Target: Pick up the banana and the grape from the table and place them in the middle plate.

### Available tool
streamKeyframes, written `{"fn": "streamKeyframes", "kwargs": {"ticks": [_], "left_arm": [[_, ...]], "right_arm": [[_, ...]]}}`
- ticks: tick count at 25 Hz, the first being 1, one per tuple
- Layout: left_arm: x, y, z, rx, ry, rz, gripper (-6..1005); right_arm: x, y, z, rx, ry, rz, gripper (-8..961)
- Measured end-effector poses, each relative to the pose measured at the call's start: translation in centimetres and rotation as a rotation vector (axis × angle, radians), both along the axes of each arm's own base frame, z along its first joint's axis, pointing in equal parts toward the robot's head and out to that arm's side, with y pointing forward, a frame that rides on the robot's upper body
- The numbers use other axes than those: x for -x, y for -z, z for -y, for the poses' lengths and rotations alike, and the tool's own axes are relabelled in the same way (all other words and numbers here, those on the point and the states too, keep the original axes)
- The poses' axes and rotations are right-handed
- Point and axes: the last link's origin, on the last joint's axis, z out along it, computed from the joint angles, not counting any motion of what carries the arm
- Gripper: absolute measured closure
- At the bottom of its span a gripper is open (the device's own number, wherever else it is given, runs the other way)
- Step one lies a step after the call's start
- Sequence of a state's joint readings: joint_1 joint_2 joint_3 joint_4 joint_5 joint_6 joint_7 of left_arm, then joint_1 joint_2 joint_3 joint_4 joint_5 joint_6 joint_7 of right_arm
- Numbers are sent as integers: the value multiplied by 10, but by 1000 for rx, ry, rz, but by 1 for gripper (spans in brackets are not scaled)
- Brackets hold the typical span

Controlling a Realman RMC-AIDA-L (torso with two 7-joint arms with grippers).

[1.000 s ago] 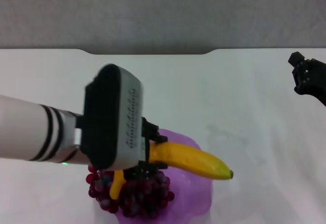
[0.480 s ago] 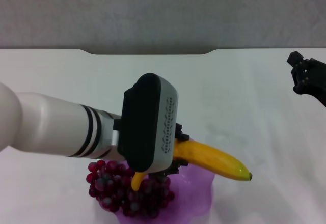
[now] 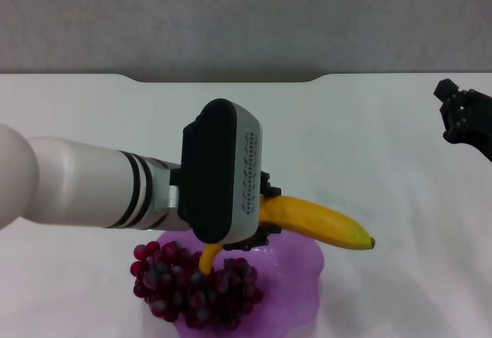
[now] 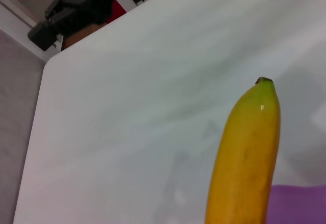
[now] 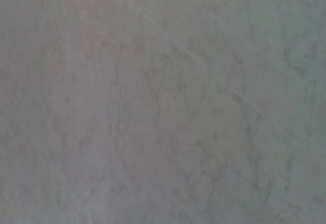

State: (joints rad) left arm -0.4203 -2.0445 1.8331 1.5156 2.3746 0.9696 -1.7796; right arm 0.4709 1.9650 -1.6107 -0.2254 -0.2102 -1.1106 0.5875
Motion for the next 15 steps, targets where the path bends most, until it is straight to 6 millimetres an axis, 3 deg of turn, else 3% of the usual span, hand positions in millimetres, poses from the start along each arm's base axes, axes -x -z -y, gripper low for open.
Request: {"fn": "streamKeyframes", "kwargs": {"ticks": [12,15], "left_arm": [[13,-10,-9,-42,-74,17,337],[16,-12,-9,-51,-82,12,275]], "right_arm": [[0,0,0,0,-1,-1,943],[0,0,0,0,-1,-1,943]]}}
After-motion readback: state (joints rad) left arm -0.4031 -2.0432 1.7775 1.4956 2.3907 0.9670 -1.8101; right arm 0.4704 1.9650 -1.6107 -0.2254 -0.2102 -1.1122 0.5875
